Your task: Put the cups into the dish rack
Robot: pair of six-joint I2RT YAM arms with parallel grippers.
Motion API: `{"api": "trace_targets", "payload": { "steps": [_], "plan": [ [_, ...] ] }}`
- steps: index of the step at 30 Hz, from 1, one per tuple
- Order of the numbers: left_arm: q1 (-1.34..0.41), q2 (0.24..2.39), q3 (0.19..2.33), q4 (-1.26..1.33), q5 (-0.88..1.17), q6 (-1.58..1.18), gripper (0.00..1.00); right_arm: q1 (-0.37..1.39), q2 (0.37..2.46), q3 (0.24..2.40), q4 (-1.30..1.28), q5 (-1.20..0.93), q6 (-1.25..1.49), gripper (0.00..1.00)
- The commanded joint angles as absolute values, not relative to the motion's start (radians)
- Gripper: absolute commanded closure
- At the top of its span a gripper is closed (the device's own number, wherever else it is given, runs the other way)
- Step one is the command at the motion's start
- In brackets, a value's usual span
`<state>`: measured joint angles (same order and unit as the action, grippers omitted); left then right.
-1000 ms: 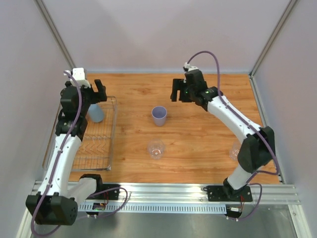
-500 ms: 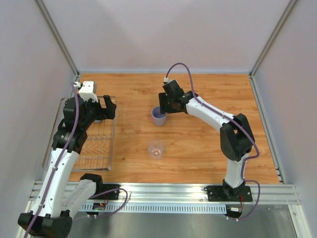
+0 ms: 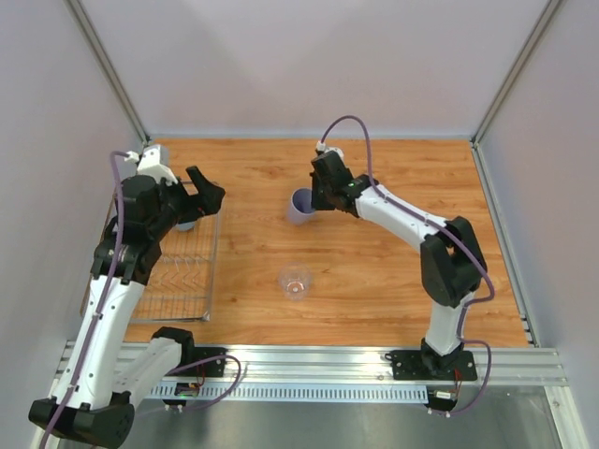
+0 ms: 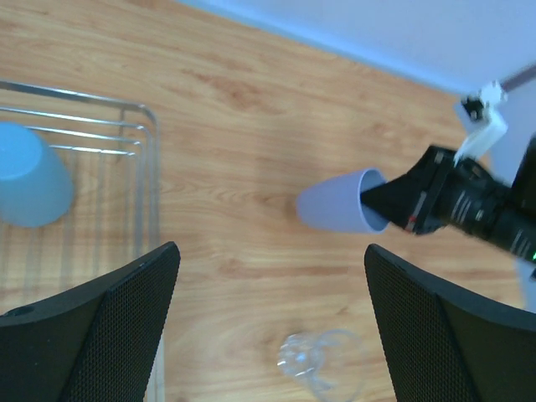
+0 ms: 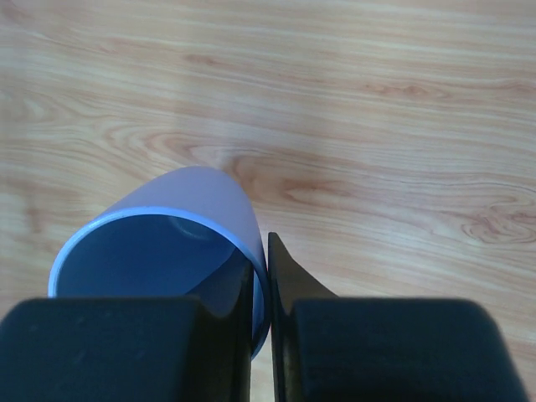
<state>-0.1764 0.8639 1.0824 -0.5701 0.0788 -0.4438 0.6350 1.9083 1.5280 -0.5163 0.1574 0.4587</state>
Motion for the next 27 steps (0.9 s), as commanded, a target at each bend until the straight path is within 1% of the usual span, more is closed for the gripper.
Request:
{"api": "trace_targets", "payload": {
  "steps": [1, 2, 3, 4, 5, 7, 9, 15, 20, 22, 24, 27],
  "plan": [
    [-0.181, 0.912, 1.192, -0.54, 0.104, -0.799, 0.0, 0.611, 1.678, 1.461, -0.215, 0.048, 0.523, 0.99],
    [-0.181, 0.929, 1.207, -0.508, 0.13, -0.861, 0.0, 0.611, 1.654, 1.447, -0.104, 0.031, 0.52, 1.0],
    [-0.181, 0.948, 1.215, -0.477, 0.197, -0.941, 0.0, 0.611, 1.628, 1.44, -0.057, 0.017, 0.525, 0.99],
    [-0.187, 0.994, 1.224, -0.424, 0.225, -1.072, 0.0, 0.611, 1.597, 1.439, -0.023, 0.017, 0.534, 0.99],
    [-0.193, 1.017, 1.233, -0.399, 0.248, -1.142, 0.0, 0.611, 1.585, 1.443, 0.047, -0.017, 0.54, 0.99],
    [-0.221, 1.069, 1.241, -0.303, 0.281, -1.291, 0.0, 0.611, 1.556, 1.447, 0.107, -0.056, 0.557, 0.99],
    [-0.242, 1.107, 1.249, -0.244, 0.235, -1.342, 0.01, 0.614, 1.542, 1.434, 0.199, -0.072, 0.574, 0.99],
    [-0.278, 1.21, 1.359, -0.169, 0.098, -1.475, 0.0, 0.612, 1.519, 1.422, 0.294, -0.078, 0.575, 0.99],
    [-0.319, 1.299, 1.402, -0.072, 0.095, -1.638, 0.0, 0.621, 1.528, 1.417, 0.344, -0.077, 0.569, 1.0],
    [-0.344, 1.341, 1.423, -0.052, 0.094, -1.657, 0.0, 0.624, 1.531, 1.423, 0.35, -0.064, 0.565, 0.99],
    [-0.366, 1.379, 1.476, -0.093, 0.107, -1.66, 0.0, 0.624, 1.537, 1.428, 0.354, -0.058, 0.558, 0.99],
    [-0.38, 1.407, 1.485, -0.069, 0.103, -1.686, 0.01, 0.629, 1.543, 1.442, 0.36, -0.058, 0.545, 0.99]
  ]
}}
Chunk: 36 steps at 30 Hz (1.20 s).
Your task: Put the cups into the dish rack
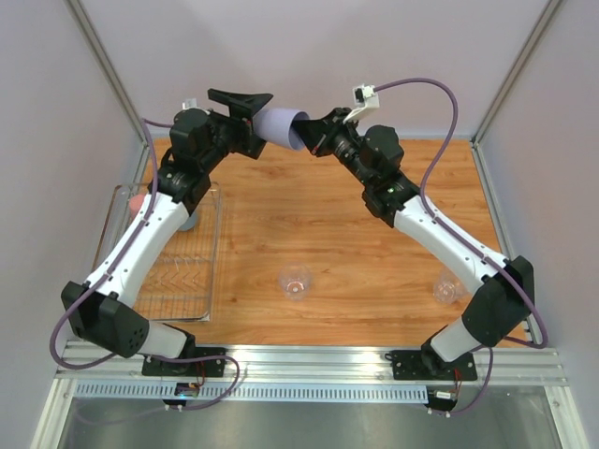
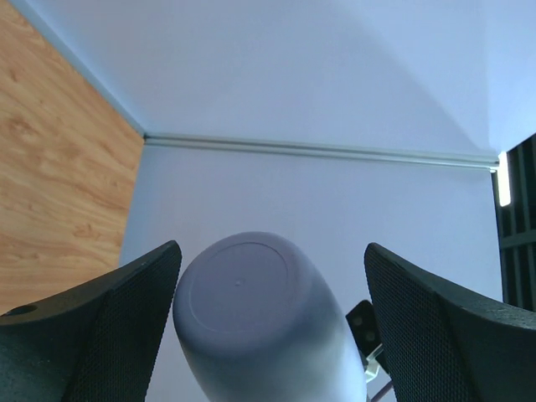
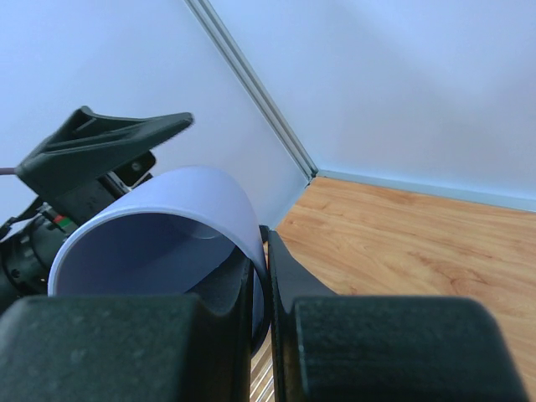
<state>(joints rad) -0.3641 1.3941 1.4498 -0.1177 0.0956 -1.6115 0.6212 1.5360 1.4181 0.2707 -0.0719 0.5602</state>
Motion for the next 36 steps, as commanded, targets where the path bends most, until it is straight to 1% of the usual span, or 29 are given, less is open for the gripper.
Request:
{"api": "trace_targets", "payload": {
  "steps": [1, 2, 3, 5, 6, 8, 9, 11, 12, 15, 16, 17, 18, 19, 20, 21, 22, 23, 24, 25, 27, 29, 33, 34, 36],
  "plan": [
    [-0.382, 1.414, 1.486, -0.06, 0.1, -1.695, 0.02, 0.63, 1.546, 1.448, 0.359, -0.057, 0.542, 0.99],
    [-0.382, 1.419, 1.488, -0.052, 0.101, -1.7, 0.04, 0.63, 1.548, 1.448, 0.357, -0.055, 0.537, 0.99],
    [-0.382, 1.428, 1.489, -0.045, 0.109, -1.701, 0.08, 0.63, 1.551, 1.448, 0.356, -0.052, 0.528, 0.99],
    [-0.382, 1.437, 1.503, -0.041, 0.117, -1.695, 0.1, 0.63, 1.558, 1.447, 0.35, -0.038, 0.522, 0.99],
    [-0.382, 1.44, 1.505, -0.044, 0.118, -1.694, 0.14, 0.63, 1.559, 1.445, 0.345, -0.028, 0.514, 0.99],
    [-0.383, 1.44, 1.499, -0.037, 0.127, -1.704, 0.16, 0.63, 1.569, 1.447, 0.339, -0.015, 0.505, 0.99],
    [-0.383, 1.44, 1.499, -0.031, 0.129, -1.706, 0.19, 0.63, 1.574, 1.45, 0.336, -0.012, 0.502, 0.99],
    [-0.383, 1.439, 1.491, -0.017, 0.135, -1.709, 0.22, 0.63, 1.594, 1.46, 0.322, -0.011, 0.492, 0.99],
    [-0.383, 1.437, 1.488, -0.008, 0.135, -1.713, 0.27, 0.63, 1.6, 1.479, 0.315, -0.02, 0.492, 0.99],
    [-0.383, 1.442, 1.491, -0.008, 0.155, -1.71, 0.46, 0.63, 1.62, 1.502, 0.301, -0.05, 0.495, 0.99],
    [-0.383, 1.443, 1.491, -0.008, 0.158, -1.71, 0.51, 0.632, 1.626, 1.508, 0.298, -0.055, 0.497, 0.99],
    [-0.382, 1.445, 1.49, -0.008, 0.158, -1.707, 0.61, 0.63, 1.632, 1.519, 0.285, -0.055, 0.497, 0.99],
    [-0.382, 1.447, 1.488, -0.008, 0.156, -1.706, 0.64, 0.63, 1.634, 1.529, 0.272, -0.058, 0.489, 0.96],
    [-0.382, 1.447, 1.486, -0.008, 0.155, -1.7, 0.65, 0.63, 1.632, 1.546, 0.24, -0.064, 0.482, 0.76],
    [-0.379, 1.445, 1.483, 0.024, 0.15, -1.678, 0.68, 0.629, 1.628, 1.549, 0.223, -0.061, 0.463, 0.67],
    [-0.376, 1.44, 1.479, 0.035, 0.146, -1.661, 0.7, 0.63, 1.611, 1.551, 0.204, -0.06, 0.451, 0.61],
    [-0.374, 1.439, 1.482, 0.038, 0.141, -1.639, 0.7, 0.629, 1.599, 1.551, 0.165, -0.043, 0.442, 0.45],
    [-0.371, 1.428, 1.483, 0.038, 0.121, -1.616, 0.7, 0.626, 1.586, 1.552, 0.138, -0.034, 0.427, 0.38],
    [-0.367, 1.424, 1.488, 0.038, 0.111, -1.559, 0.7, 0.621, 1.554, 1.551, 0.112, -0.02, 0.422, 0.34],
    [-0.358, 1.419, 1.494, 0.031, 0.083, -1.537, 0.7, 0.608, 1.536, 1.54, 0.062, -0.011, 0.423, 0.24],
    [-0.341, 1.398, 1.497, 0.014, 0.063, -1.476, 0.7, 0.582, 1.478, 1.534, 0.003, -0.02, 0.449, 0.21],
    [-0.31, 1.373, 1.5, 0.005, 0.023, -1.43, 0.7, 0.536, 1.431, 1.523, -0.125, -0.025, 0.471, 0.18],
    [-0.252, 1.338, 1.506, -0.04, 0.006, -1.263, 0.7, 0.47, 1.319, 1.5, -0.38, 0.033, 0.482, 0.16],
    [-0.245, 1.33, 1.517, -0.057, 0.0, -1.118, 0.7, 0.441, 1.295, 1.493, -0.417, 0.04, 0.486, 0.14],
    [-0.238, 1.296, 1.519, -0.133, -0.072, -0.931, 0.69, 0.408, 1.241, 1.465, -0.484, 0.051, 0.492, 0.14]
  ]
}}
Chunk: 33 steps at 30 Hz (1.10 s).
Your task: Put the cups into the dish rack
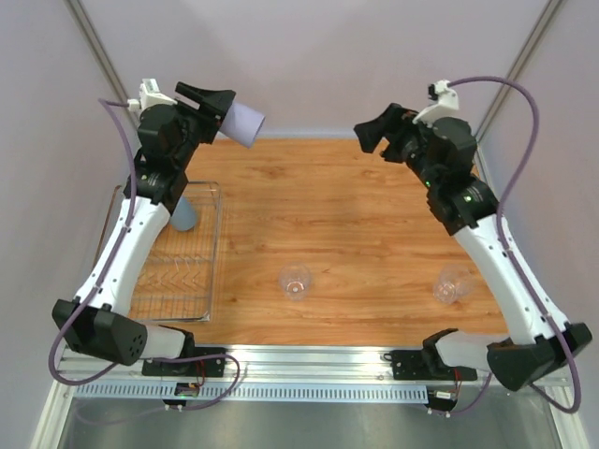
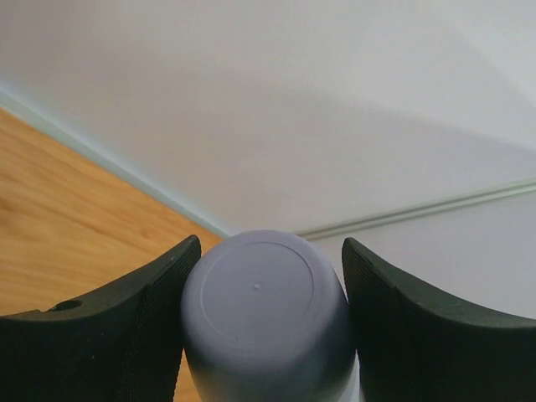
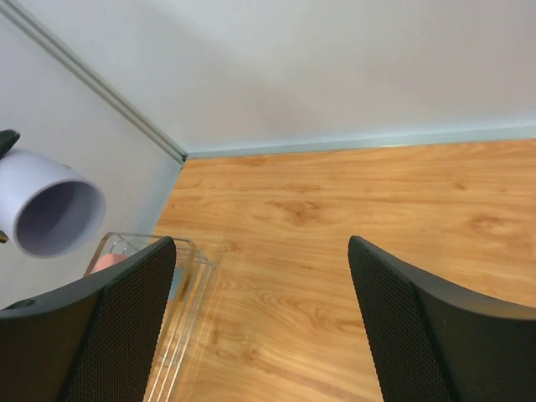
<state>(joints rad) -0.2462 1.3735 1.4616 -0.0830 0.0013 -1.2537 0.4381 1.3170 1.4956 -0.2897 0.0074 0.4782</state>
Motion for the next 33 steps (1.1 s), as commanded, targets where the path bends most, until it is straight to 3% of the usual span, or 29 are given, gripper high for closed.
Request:
{"api": "trace_targets", "payload": {
  "steps": [1, 4, 7, 11, 21, 33],
  "plan": [
    [-0.238, 1.26, 1.499, -0.165, -0.131, -0.772, 0.69, 0.379, 1.214, 1.451, -0.526, 0.055, 0.489, 0.14],
    [-0.236, 1.159, 1.337, -0.186, -0.3, -0.556, 0.69, 0.353, 1.16, 1.347, -0.535, 0.1, 0.482, 0.14],
    [-0.236, 1.063, 1.122, -0.031, -0.452, -0.326, 0.69, 0.354, 1.103, 1.257, -0.494, 0.13, 0.477, 0.14],
    [-0.23, 1.012, 0.994, 0.04, -0.474, -0.143, 0.69, 0.354, 1.094, 1.223, -0.474, 0.153, 0.459, 0.14],
    [-0.187, 1.074, 0.899, 0.113, -0.449, -0.089, 0.69, 0.345, 1.118, 1.177, -0.451, 0.184, 0.427, 0.13],
    [-0.089, 1.209, 0.807, 0.293, -0.379, -0.236, 0.69, 0.321, 1.111, 1.184, -0.503, 0.198, 0.384, 0.13]
  ]
}}
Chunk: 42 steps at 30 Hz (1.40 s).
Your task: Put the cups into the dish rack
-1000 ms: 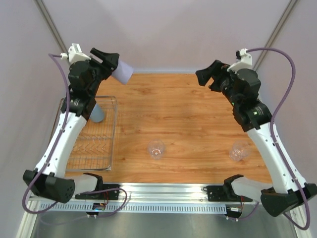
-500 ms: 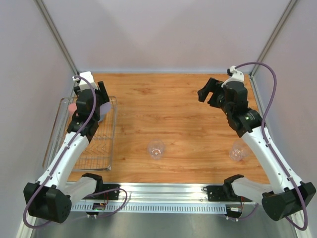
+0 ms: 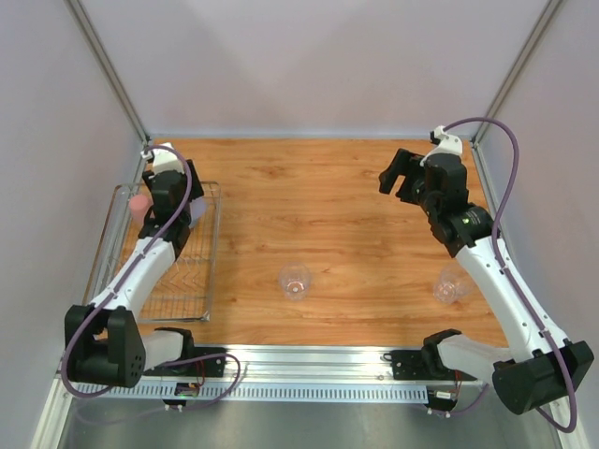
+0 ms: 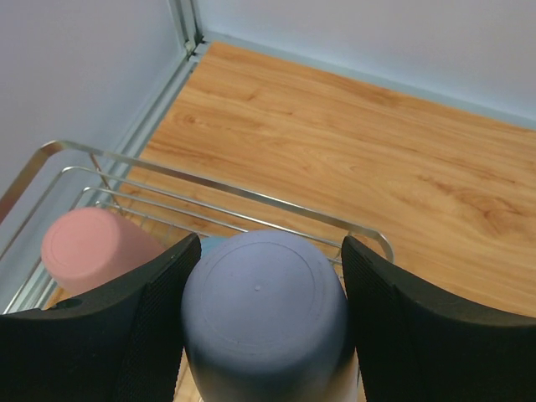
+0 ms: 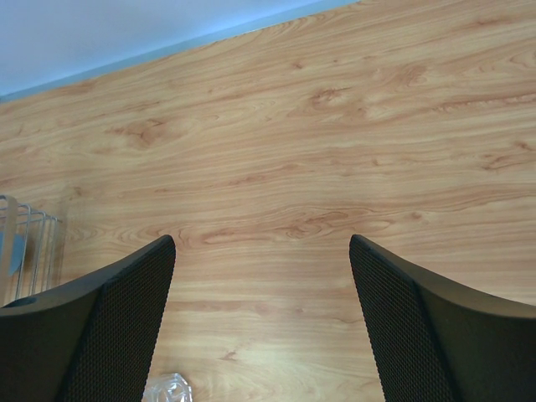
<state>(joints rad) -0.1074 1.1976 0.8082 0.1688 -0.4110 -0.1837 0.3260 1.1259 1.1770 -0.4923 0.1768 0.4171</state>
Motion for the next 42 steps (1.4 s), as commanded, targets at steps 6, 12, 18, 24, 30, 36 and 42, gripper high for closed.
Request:
{"api": "trace_targets", "payload": {
  "steps": [6, 12, 18, 24, 30, 36, 42],
  "plan": [
    [-0.089, 1.281, 0.815, 0.362, -0.293, -0.287, 0.7, 0.316, 1.118, 1.196, -0.508, 0.207, 0.374, 0.13],
    [-0.089, 1.356, 0.813, 0.4, -0.304, -0.29, 0.73, 0.314, 1.129, 1.207, -0.509, 0.216, 0.364, 0.13],
    [-0.089, 1.382, 0.752, 0.552, -0.379, -0.229, 0.73, 0.311, 1.124, 1.21, -0.515, 0.224, 0.348, 0.13],
    [-0.089, 1.437, 0.719, 0.66, -0.359, -0.189, 0.72, 0.308, 1.134, 1.219, -0.518, 0.219, 0.342, 0.12],
    [-0.087, 1.45, 0.695, 0.725, -0.353, -0.121, 0.72, 0.305, 1.135, 1.216, -0.517, 0.215, 0.337, 0.12],
    [-0.084, 1.466, 0.686, 0.755, -0.351, -0.074, 0.71, 0.305, 1.141, 1.216, -0.514, 0.204, 0.336, 0.12],
    [-0.081, 1.471, 0.693, 0.7, -0.371, -0.098, 0.7, 0.304, 1.137, 1.213, -0.528, 0.206, 0.331, 0.12]
  ]
}}
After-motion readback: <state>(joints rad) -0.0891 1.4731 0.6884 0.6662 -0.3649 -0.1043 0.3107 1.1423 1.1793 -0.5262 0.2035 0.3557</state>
